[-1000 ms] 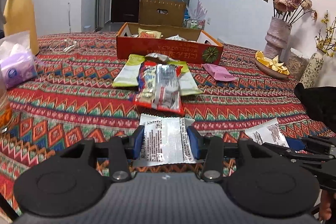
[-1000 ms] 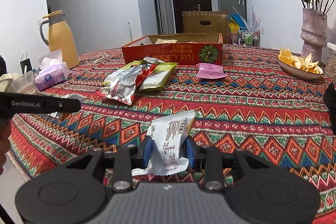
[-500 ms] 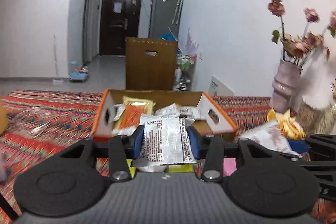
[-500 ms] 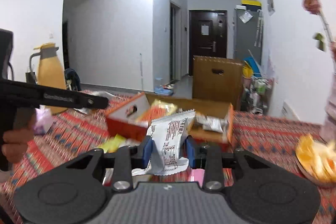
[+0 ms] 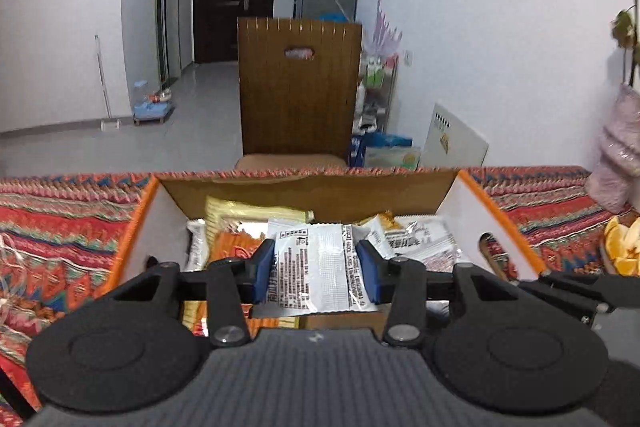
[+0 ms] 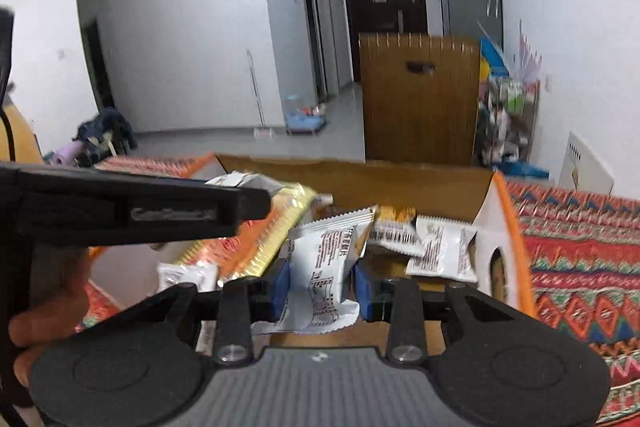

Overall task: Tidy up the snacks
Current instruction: 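Open both tools to drop the white sachets into the box, then withdraw both tools from the box back toward the snack pile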

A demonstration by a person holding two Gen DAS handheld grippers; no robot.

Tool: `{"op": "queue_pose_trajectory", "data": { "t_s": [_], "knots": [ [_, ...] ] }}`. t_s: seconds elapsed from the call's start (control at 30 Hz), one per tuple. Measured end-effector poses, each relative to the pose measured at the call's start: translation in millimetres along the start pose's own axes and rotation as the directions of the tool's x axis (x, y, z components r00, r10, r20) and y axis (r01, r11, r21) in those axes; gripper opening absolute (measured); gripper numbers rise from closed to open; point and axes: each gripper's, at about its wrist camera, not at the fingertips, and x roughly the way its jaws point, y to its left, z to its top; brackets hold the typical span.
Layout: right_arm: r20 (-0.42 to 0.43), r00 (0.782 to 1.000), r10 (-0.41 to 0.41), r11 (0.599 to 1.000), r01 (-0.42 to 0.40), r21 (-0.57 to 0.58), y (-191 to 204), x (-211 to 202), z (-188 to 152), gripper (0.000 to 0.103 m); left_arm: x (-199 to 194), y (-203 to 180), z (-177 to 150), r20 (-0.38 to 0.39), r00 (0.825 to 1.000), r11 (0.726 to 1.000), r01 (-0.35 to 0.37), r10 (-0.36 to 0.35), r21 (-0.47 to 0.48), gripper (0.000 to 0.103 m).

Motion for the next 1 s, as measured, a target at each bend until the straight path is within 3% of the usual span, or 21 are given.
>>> {"op": "queue_pose_trajectory", "data": {
  "t_s": [0.13, 0.17, 0.23, 0.47, 0.67, 0.77, 0.83, 1.0],
  "knots": [
    [-0.033, 0.999, 0.019, 1.0, -0.019, -0.001, 2, 20, -8, 0.037, 23, 5, -9, -0.051, 0.998, 0.999, -0.037, 0.035, -0.033, 0.049],
    [-0.039, 0.999, 0.018, 1.0, -0.018, -0.004, 2, 21, -11, 0.04, 24, 6, -10, -0.058, 0.998, 0.999, -0.03, 0.029, -0.033, 0.051],
    [-0.039, 0.999, 0.021, 1.0, -0.021, -0.006, 4, 21, -13, 0.057, 24, 7, -12, -0.056, 0.998, 0.999, -0.006, 0.004, -0.037, 0.065],
    [-0.008, 1.0, 0.004, 1.0, -0.004, -0.004, 4, 0, -4, 0.057, 0, 18, -1, -0.017, 1.0, 0.998, -0.019, 0.018, -0.053, 0.068],
    [0.06, 0.998, -0.018, 1.0, 0.019, -0.011, 6, -53, 7, 0.059, -58, 25, 4, 0.036, 0.999, 0.999, -0.026, 0.027, -0.04, 0.077],
    [0.089, 0.996, -0.033, 0.999, 0.037, -0.037, 14, -87, 7, 0.062, -99, 20, 0, 0.078, 0.994, 0.997, -0.071, 0.07, 0.002, 0.078],
    [0.111, 0.993, -0.048, 0.997, 0.054, -0.054, 19, -114, 3, 0.067, -127, 18, -7, 0.114, 0.988, 0.994, -0.103, 0.1, 0.023, 0.084],
    [0.155, 0.983, -0.099, 0.991, 0.112, -0.079, 30, -176, -16, 0.075, -204, 11, -36, 0.182, 0.979, 0.992, -0.109, 0.095, 0.064, 0.096]
  ]
}}
